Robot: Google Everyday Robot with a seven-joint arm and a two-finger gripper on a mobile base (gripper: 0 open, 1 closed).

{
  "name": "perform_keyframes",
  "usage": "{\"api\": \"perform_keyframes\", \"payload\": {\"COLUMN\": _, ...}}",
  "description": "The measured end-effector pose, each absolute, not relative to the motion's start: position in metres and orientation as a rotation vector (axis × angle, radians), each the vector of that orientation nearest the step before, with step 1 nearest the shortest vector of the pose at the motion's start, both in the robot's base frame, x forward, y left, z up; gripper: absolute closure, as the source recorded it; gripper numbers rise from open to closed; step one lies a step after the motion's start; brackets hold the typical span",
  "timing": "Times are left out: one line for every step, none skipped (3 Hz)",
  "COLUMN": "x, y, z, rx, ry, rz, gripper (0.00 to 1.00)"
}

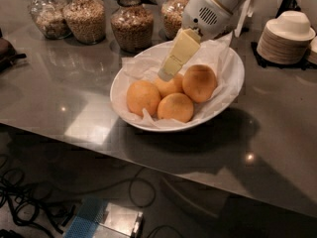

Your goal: Pick orange from white bowl

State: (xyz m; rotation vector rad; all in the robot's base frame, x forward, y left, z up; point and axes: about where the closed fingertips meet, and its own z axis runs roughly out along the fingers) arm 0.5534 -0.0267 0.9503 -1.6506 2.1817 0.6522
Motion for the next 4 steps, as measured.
{"api": "perform_keyframes", "payload": {"x": 0.553, "y": -0.027, "z": 0.95, "rx": -1.651, "ry": 2.182, "rz": 0.652, "gripper": 0.42}}
{"api": "perform_keyframes", "payload": {"x": 0.553, "y": -0.027, "z": 0.95, "rx": -1.651, "ry": 2.182, "rz": 0.652, "gripper": 0.47}}
{"api": "perform_keyframes", "payload": {"x": 0.557, "y": -0.027, "z": 0.946, "rx": -1.65, "ry": 2.183, "rz": 0.623, "gripper": 0.28}}
{"api": "perform_keyframes", "payload": {"x": 0.555, "y": -0.03, "z": 0.938, "rx": -1.664, "ry": 2.197, "rz": 0.601, "gripper": 0.07}}
